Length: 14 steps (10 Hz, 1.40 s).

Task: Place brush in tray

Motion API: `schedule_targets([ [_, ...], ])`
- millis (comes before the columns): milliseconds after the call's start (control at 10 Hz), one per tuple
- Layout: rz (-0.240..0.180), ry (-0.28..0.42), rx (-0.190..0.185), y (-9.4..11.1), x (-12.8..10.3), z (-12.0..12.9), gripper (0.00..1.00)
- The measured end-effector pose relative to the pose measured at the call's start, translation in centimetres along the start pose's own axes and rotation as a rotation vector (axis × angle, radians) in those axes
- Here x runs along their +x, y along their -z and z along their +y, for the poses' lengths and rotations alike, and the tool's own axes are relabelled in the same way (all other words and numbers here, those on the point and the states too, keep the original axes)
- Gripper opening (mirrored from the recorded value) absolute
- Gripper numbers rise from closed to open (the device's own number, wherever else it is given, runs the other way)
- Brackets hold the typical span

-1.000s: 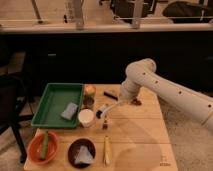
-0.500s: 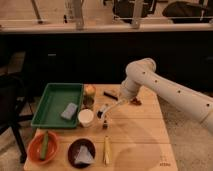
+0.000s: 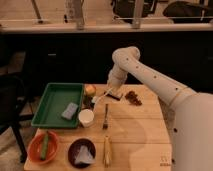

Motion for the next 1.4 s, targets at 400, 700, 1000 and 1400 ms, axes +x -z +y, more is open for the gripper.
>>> schedule_targets([
  [400, 0.006, 0.088, -0.002, 1.9, -0.3, -3.4, 0.0],
  [700, -0.033, 0.152, -0.011, 1.7, -1.9, -5.2, 0.0],
  [1000, -0.095, 0.234, -0.032, 0.0, -5.4, -7.7, 0.0],
  [1400, -0.107, 0.255, -0.036, -0.3, -6.4, -8.2, 0.0],
])
